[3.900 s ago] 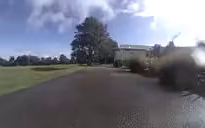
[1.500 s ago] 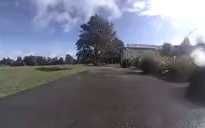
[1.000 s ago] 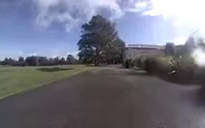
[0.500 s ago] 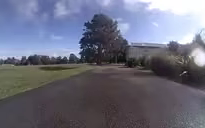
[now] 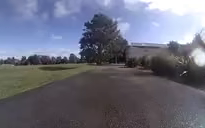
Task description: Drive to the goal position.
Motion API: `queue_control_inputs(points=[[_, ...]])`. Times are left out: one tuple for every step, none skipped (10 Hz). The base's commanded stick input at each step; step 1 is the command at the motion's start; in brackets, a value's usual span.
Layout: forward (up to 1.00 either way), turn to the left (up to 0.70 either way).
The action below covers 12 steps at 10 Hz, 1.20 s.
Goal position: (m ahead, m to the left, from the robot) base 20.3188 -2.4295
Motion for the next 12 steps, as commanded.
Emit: queue_control_inputs(points=[[0.70, 0.00], [0.70, 0.00], [0.70, 0.00], [0.70, 0.00], [0.70, 0.00], [0.70, 0.00], [0.70, 0.00], [0.70, 0.00], [0.70, 0.00], [0.70, 0.00], [0.70, 0.00], [0.70, 0.00]])
